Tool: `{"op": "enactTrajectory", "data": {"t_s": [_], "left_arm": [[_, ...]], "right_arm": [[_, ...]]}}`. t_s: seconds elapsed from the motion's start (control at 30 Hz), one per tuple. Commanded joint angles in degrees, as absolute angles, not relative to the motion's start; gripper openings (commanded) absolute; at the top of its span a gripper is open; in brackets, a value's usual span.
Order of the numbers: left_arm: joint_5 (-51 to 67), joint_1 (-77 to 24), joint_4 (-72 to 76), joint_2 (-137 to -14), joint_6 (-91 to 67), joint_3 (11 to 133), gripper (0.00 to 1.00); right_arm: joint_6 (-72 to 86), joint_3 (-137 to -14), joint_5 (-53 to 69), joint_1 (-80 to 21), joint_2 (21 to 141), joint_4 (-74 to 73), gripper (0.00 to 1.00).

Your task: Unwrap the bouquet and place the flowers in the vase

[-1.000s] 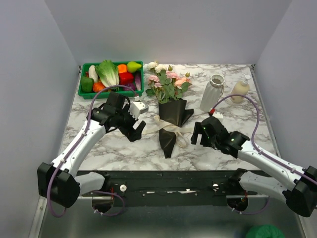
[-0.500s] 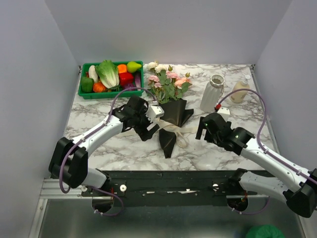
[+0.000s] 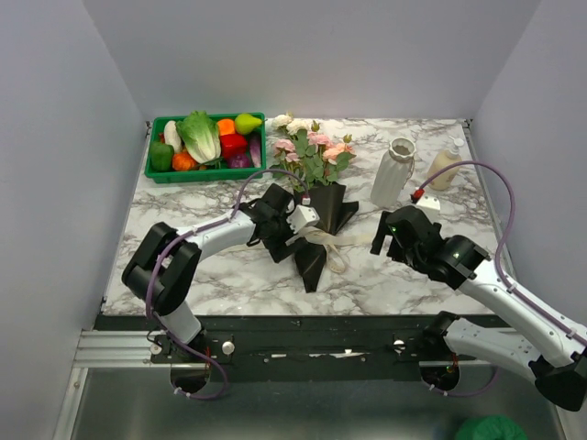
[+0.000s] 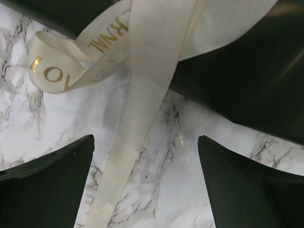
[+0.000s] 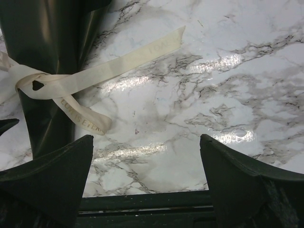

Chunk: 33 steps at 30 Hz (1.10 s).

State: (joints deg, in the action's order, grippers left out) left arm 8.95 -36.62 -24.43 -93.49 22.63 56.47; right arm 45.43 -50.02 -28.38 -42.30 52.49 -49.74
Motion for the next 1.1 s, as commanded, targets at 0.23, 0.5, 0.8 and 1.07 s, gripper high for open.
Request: {"op": "enactTrajectory", "data": {"t_s": [0.23, 0.5, 0.8, 1.07], "left_arm": [[4.13, -38.14, -18.55, -98.08, 23.02, 59.76, 0.97], [5.80, -38.23, -20.30, -99.14, 23.38, 60.73, 0.54], [5.54, -37.35, -23.11, -96.34, 23.82, 59.59, 0.36], [5.62, -34.37, -29.70, -84.47, 23.29, 60.73, 0.00]], "right_arm": [[47.81, -50.80, -32.07, -42.45, 53.17, -52.73, 0.97], [51.59, -52.64, -34.10, -42.45, 59.32, -53.62, 0.95], [52.03, -50.72, -33.93, -42.01, 64.86, -47.82, 1.00], [51.07, -48.87, -34.19, -39.64, 73.90, -40.87, 1.00]]}}
